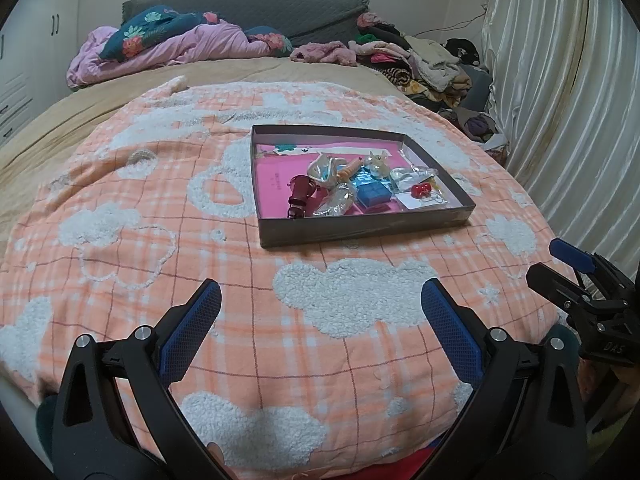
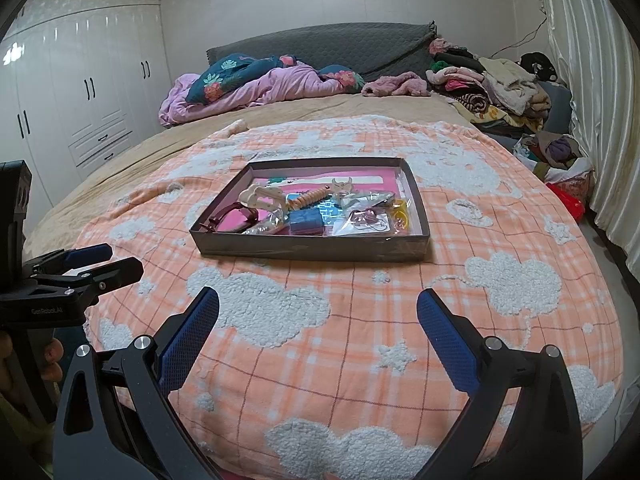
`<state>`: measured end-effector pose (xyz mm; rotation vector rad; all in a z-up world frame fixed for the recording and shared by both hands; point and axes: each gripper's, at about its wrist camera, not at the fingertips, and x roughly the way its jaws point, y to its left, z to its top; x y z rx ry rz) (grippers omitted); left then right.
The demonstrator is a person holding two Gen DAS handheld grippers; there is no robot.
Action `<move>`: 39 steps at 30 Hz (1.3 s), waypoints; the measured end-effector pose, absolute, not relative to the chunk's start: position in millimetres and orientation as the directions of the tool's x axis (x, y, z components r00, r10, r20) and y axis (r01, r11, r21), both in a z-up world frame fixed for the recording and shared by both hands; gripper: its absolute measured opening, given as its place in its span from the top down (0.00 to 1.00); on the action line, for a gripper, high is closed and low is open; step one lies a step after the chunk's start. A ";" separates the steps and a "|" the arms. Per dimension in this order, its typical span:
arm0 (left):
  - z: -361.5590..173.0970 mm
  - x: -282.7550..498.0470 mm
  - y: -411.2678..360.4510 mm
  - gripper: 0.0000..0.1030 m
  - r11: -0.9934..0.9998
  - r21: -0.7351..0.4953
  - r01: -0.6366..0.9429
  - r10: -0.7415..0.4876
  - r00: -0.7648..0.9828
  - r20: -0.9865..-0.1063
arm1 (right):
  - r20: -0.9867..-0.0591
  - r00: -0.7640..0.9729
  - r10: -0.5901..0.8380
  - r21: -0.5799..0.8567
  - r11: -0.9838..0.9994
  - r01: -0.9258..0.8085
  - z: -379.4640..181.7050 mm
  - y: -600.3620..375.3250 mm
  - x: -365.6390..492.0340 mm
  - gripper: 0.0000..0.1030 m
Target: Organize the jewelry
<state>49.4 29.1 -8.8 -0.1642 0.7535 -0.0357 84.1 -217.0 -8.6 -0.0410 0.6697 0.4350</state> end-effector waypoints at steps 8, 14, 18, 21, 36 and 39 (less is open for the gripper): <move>-7.5 48.9 29.1 0.09 0.987 -0.160 -0.028 -0.089 0.730 -0.678 | -0.609 0.698 0.377 0.099 0.909 -0.404 -8.3 -215.8 83.7 0.04; -7.6 48.7 29.2 0.09 0.987 -0.160 -0.026 -0.090 0.730 -0.677 | -0.609 0.698 0.377 0.099 0.909 -0.405 -8.2 -215.2 83.4 0.04; -7.8 48.6 28.9 0.09 0.987 -0.158 -0.028 -0.088 0.730 -0.678 | -0.609 0.697 0.378 0.099 0.909 -0.406 -7.7 -214.2 83.1 0.04; -7.1 48.2 29.8 0.09 0.987 -0.158 -0.028 -0.088 0.729 -0.678 | -0.610 0.697 0.377 0.099 0.909 -0.405 -7.9 -214.1 83.2 0.04; -6.4 47.0 29.7 0.09 0.987 -0.158 -0.030 -0.087 0.730 -0.678 | -0.610 0.697 0.378 0.097 0.908 -0.408 -5.8 -211.8 82.6 0.04; -6.8 47.2 29.5 0.09 0.987 -0.158 -0.029 -0.087 0.729 -0.679 | -0.611 0.696 0.377 0.099 0.909 -0.406 -6.5 -211.8 82.8 0.04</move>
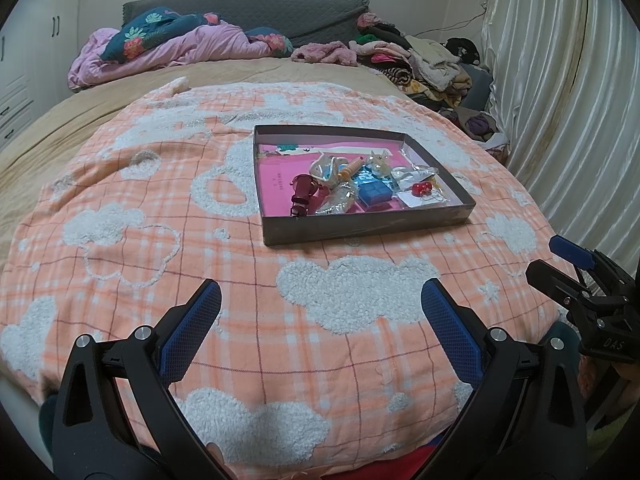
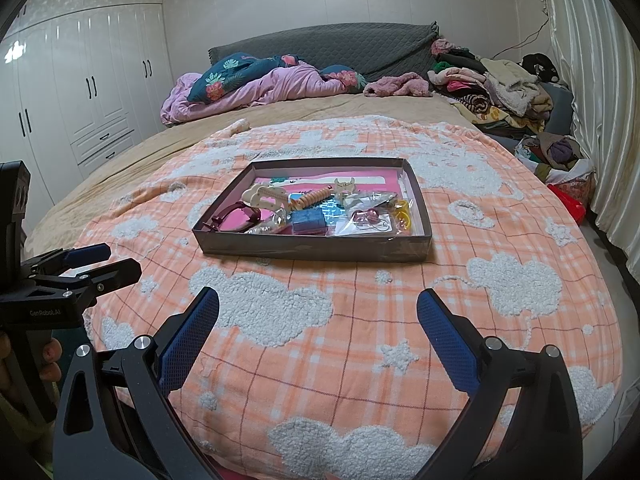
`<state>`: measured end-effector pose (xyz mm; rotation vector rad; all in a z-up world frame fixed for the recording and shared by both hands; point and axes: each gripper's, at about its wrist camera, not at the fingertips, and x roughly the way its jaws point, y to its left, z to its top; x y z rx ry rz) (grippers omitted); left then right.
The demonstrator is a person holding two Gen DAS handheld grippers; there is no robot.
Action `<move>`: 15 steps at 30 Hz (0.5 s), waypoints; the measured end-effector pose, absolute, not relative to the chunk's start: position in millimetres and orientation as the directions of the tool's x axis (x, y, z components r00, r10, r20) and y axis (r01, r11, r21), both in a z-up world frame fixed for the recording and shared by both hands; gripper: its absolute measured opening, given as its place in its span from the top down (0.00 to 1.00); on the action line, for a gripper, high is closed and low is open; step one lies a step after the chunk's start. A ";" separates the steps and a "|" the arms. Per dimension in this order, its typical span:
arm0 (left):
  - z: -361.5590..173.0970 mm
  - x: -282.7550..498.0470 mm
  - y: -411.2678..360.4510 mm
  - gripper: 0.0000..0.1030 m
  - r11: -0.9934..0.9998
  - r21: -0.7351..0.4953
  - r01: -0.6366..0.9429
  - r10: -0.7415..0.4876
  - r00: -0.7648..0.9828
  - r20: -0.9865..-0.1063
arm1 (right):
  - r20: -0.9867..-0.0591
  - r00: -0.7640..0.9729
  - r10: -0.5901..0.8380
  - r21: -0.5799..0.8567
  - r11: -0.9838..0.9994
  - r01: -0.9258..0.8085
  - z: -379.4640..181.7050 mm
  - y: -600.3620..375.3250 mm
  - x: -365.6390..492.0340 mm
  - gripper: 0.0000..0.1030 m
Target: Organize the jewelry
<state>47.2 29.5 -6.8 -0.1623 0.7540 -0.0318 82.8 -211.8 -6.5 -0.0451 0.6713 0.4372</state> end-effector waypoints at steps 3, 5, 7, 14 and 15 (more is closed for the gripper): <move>-6.9 47.2 29.4 0.09 0.987 -0.157 -0.028 -0.087 0.729 -0.679 | -0.612 0.695 0.376 0.098 0.909 -0.406 -5.7 -210.8 82.3 0.04; -7.1 47.5 28.9 0.09 0.986 -0.167 -0.022 -0.098 0.730 -0.676 | -0.613 0.696 0.374 0.096 0.910 -0.404 -5.8 -210.9 82.4 0.04; -6.3 45.3 30.3 0.09 0.985 -0.173 -0.017 -0.105 0.732 -0.673 | -0.616 0.698 0.366 0.090 0.912 -0.399 -6.4 -211.2 83.9 0.04; -9.3 50.3 38.2 0.09 0.983 -0.171 -0.064 -0.074 0.715 -0.695 | -0.633 0.703 0.323 0.085 0.932 -0.352 -15.3 -222.5 101.6 0.04; -9.9 51.6 42.1 0.09 0.982 -0.173 -0.081 -0.063 0.715 -0.696 | -0.636 0.704 0.316 0.088 0.936 -0.341 -16.7 -225.4 105.3 0.04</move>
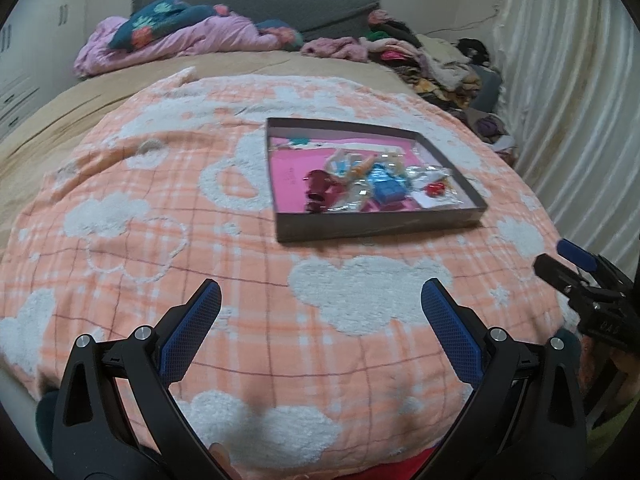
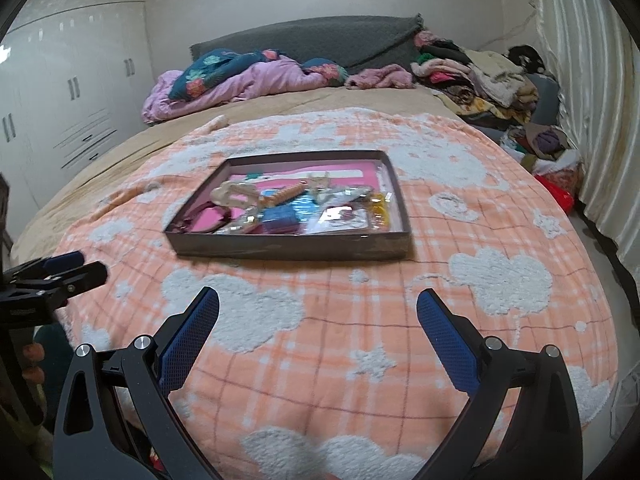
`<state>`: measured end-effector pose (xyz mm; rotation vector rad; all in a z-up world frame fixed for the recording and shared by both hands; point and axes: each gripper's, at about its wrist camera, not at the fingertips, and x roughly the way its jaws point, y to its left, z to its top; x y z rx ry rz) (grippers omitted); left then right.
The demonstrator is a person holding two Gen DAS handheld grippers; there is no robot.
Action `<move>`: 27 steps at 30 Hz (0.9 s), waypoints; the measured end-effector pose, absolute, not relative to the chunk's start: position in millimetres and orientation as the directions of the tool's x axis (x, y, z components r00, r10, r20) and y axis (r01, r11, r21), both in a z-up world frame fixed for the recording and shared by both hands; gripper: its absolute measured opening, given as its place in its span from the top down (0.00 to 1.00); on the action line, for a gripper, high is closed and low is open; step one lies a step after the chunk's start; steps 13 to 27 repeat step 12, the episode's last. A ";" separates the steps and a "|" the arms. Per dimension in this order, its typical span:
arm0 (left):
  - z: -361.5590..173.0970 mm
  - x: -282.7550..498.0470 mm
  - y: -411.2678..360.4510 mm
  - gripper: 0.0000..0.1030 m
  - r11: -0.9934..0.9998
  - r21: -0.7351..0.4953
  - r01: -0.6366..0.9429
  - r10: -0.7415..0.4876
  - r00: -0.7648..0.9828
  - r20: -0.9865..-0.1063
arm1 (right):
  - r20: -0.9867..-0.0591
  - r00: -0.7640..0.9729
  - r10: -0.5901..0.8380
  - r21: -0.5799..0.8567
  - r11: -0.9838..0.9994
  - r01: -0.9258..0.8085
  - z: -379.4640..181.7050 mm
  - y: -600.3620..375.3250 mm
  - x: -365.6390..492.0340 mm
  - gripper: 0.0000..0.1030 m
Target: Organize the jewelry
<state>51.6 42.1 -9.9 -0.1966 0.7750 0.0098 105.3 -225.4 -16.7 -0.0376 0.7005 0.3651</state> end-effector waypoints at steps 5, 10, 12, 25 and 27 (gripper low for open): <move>-19.1 71.1 78.1 0.09 0.963 -0.195 -0.187 -0.007 0.703 -0.711 | -0.663 0.707 0.245 0.082 0.963 -0.258 -30.5 -246.4 138.2 0.04; -45.3 116.2 152.9 0.09 0.919 -0.150 -0.366 0.128 0.634 -0.763 | -0.690 0.722 0.051 -0.001 0.997 -0.071 -57.1 -296.9 201.8 0.04; -59.2 140.0 189.2 0.09 0.884 -0.099 -0.457 0.213 0.582 -0.785 | -0.707 0.707 -0.021 -0.026 1.000 0.004 -69.2 -320.5 228.0 0.04; -59.2 140.0 189.2 0.09 0.884 -0.099 -0.457 0.213 0.582 -0.785 | -0.707 0.707 -0.021 -0.026 1.000 0.004 -69.2 -320.5 228.0 0.04; -59.2 140.0 189.2 0.09 0.884 -0.099 -0.457 0.213 0.582 -0.785 | -0.707 0.707 -0.021 -0.026 1.000 0.004 -69.2 -320.5 228.0 0.04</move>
